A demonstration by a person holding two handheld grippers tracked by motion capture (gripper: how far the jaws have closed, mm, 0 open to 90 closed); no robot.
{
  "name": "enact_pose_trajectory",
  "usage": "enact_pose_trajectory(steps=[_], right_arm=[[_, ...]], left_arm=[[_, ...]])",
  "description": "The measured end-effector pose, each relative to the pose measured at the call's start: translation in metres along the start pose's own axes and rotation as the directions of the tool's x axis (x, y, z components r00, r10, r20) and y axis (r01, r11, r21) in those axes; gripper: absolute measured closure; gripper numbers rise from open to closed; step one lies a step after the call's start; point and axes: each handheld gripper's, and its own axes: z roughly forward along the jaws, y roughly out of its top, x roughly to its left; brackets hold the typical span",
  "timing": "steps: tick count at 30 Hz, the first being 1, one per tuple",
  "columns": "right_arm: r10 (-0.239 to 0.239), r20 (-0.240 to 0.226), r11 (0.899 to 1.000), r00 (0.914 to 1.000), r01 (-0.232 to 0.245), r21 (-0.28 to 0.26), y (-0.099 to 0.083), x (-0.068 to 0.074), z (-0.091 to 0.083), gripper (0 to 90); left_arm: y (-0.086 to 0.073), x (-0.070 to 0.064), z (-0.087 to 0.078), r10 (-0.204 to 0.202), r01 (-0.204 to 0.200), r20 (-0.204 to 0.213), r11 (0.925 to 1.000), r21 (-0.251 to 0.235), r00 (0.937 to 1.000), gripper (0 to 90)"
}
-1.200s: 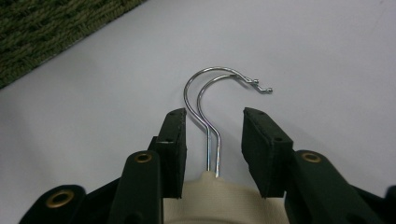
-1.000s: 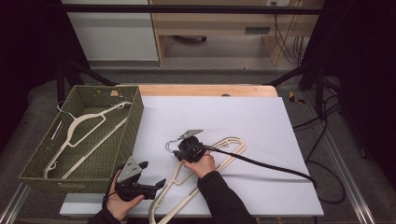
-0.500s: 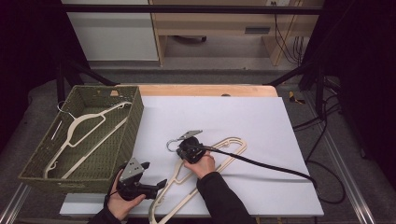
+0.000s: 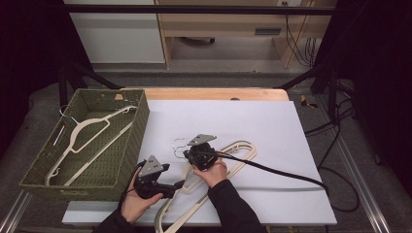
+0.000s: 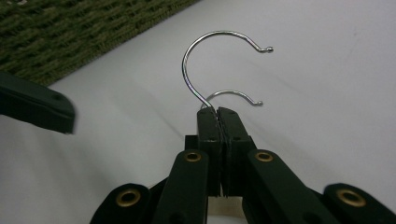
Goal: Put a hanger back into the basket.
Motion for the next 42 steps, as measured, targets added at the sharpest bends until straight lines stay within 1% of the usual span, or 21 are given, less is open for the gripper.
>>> enact_pose_trajectory(steps=[3,6,8,11,15,17,19,21,22,24,25,27,30,31,32,33,34,35,37,40,42], right_arm=[[-0.015,-0.007,1.000,0.9999,0.015,-0.019,0.002,0.002,-0.007,89.5],[-0.029,-0.013,0.999,0.9995,0.029,-0.036,0.003,0.004,-0.013,89.5],[-0.033,-0.014,0.999,0.9994,0.033,-0.044,0.003,0.005,-0.017,89.5],[-0.044,-0.016,0.998,0.9989,0.043,-0.047,0.004,0.006,-0.021,89.5],[-0.051,-0.016,0.997,0.9986,0.050,-0.057,0.004,0.007,-0.024,89.4],[-0.050,-0.018,0.997,0.9986,0.049,-0.060,0.004,0.007,-0.025,89.4],[-0.051,-0.018,0.997,0.9985,0.050,-0.063,0.005,0.007,-0.026,89.4],[-0.057,-0.019,0.997,0.9982,0.056,-0.059,0.005,0.007,-0.027,89.4],[-0.059,-0.018,0.996,0.9981,0.058,-0.061,0.004,0.007,-0.028,89.3],[-0.055,-0.018,0.997,0.9983,0.054,-0.060,0.004,0.007,-0.030,89.0],[-0.055,-0.020,0.996,0.9983,0.054,-0.065,0.004,0.006,-0.031,88.7],[-0.036,-0.023,0.997,0.9991,0.035,-0.070,0.003,0.003,-0.035,83.8],[-0.040,-0.034,0.995,0.9986,0.037,-0.092,-0.001,-0.004,-0.047,74.9],[-0.042,-0.037,0.994,0.9984,0.038,-0.105,-0.003,-0.007,-0.052,71.8],[-0.034,-0.048,0.993,0.9982,0.029,-0.114,-0.005,-0.010,-0.058,68.9],[-0.034,-0.048,0.993,0.9982,0.029,-0.114,-0.005,-0.010,-0.058,68.9],[-0.028,-0.065,0.989,0.9975,0.018,-0.147,-0.009,-0.016,-0.072,61.6],[-0.029,-0.066,0.987,0.9974,0.018,-0.158,-0.011,-0.019,-0.080,58.9],[-0.035,-0.061,0.983,0.9975,0.024,-0.180,-0.016,-0.024,-0.095,52.3],[-0.021,-0.067,0.977,0.9975,0.007,-0.213,-0.024,-0.032,-0.116,44.8],[-0.009,-0.058,0.974,0.9983,-0.004,-0.227,-0.032,-0.038,-0.128,39.2]], left_arm=[[0.004,0.003,0.011,-0.017,0.017,0.010,0.9996,0.022,0.9998,23.7],[0.006,0.007,0.021,-0.042,0.041,0.029,0.9983,0.042,0.9987,32.4],[0.006,0.009,0.027,-0.060,0.057,0.055,0.9968,0.056,0.9967,39.3],[0.007,0.011,0.032,-0.097,0.090,0.092,0.9932,0.074,0.9911,49.4],[0.008,0.012,0.034,-0.123,0.112,0.140,0.9900,0.085,0.9824,60.3],[0.008,0.011,0.035,-0.133,0.120,0.154,0.9887,0.089,0.9791,65.5],[0.009,0.010,0.035,-0.147,0.133,0.157,0.9864,0.097,0.9765,69.4],[0.009,0.010,0.035,-0.157,0.142,0.156,0.9848,0.100,0.9752,70.5],[0.010,0.009,0.035,-0.176,0.161,0.154,0.9816,0.102,0.9723,71.0],[0.012,0.006,0.035,-0.189,0.175,0.148,0.9792,0.102,0.9706,71.9],[0.013,0.005,0.034,-0.189,0.176,0.146,0.9795,0.099,0.9710,72.4],[0.014,0.002,0.034,-0.191,0.178,0.144,0.9793,0.096,0.9711,73.7],[0.017,-0.005,0.032,-0.185,0.175,0.139,0.9809,0.085,0.9728,75.5],[0.017,-0.005,0.032,-0.185,0.175,0.139,0.9809,0.085,0.9728,76.1],[0.020,-0.010,0.030,-0.180,0.172,0.136,0.9824,0.074,0.9741,76.5],[0.020,-0.010,0.030,-0.180,0.172,0.136,0.9824,0.074,0.9741,77.1],[0.021,-0.012,0.029,-0.183,0.174,0.138,0.9823,0.068,0.9735,77.8],[0.023,-0.015,0.027,-0.184,0.177,0.145,0.9823,0.061,0.9721,78.3],[0.025,-0.019,0.025,-0.180,0.174,0.152,0.9834,0.051,0.9720,79.3],[0.027,-0.024,0.022,-0.174,0.170,0.172,0.9848,0.038,0.9697,81.1],[0.029,-0.027,0.020,-0.165,0.162,0.187,0.9863,0.032,0.9684,82.2]])
